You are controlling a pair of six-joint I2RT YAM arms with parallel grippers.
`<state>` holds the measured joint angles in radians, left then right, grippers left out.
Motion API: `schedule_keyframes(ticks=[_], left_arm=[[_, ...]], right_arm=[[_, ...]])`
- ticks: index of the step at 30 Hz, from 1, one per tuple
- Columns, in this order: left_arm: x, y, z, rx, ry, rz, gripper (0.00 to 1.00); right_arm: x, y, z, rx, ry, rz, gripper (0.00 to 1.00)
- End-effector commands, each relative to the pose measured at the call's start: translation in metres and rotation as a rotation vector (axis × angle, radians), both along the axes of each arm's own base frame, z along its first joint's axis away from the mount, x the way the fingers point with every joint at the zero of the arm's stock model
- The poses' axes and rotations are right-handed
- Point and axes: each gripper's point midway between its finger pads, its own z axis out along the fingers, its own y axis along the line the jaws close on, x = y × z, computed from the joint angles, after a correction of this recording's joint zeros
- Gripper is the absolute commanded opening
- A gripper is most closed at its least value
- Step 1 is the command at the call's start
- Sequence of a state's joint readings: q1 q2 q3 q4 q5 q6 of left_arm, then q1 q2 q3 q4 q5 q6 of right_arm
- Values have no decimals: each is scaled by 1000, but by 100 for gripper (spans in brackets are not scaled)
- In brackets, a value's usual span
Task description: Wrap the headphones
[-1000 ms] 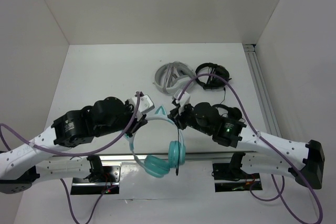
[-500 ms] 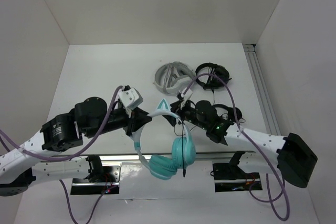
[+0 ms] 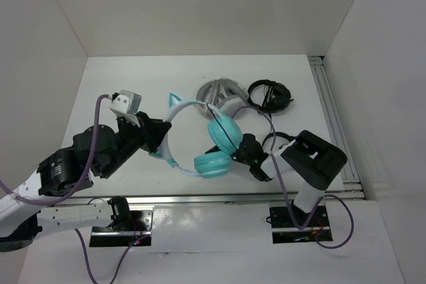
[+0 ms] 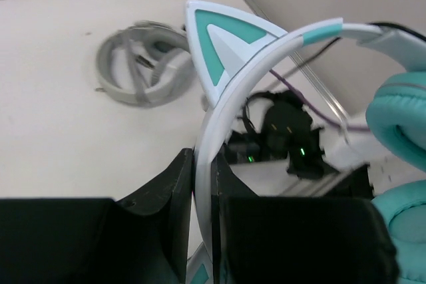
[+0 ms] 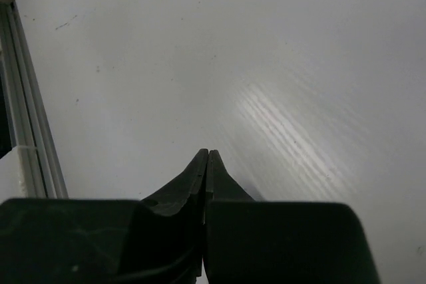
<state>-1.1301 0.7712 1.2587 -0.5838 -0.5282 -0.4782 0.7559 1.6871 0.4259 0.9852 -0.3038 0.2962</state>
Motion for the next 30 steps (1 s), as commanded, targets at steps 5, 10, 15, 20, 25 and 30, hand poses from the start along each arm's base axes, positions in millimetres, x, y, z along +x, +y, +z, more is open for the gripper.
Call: schedule_keyframes(ticks=[5,10,15,20,25,30], left_arm=[[39,55,20,-343,72,513,0],[57,69,-9,-286,96,733,0],[90,86,-35,-204,149,891,0],[119,119,-71,-62,172,999,0],[126,117,-95,73,192,1038,0],[125,103,-121,225,291,1093,0]], right_arm=[[-47,5,40,134,-105,-39,0],[-86,15,56,21,-160,-47,0],[-119,26,92,-28,-220,-47,0],[-157,24,111,-130,-288,-46,0],[-170,30,140,-159,-346,-27,0],[-166,30,158,-191,-387,-36,0]])
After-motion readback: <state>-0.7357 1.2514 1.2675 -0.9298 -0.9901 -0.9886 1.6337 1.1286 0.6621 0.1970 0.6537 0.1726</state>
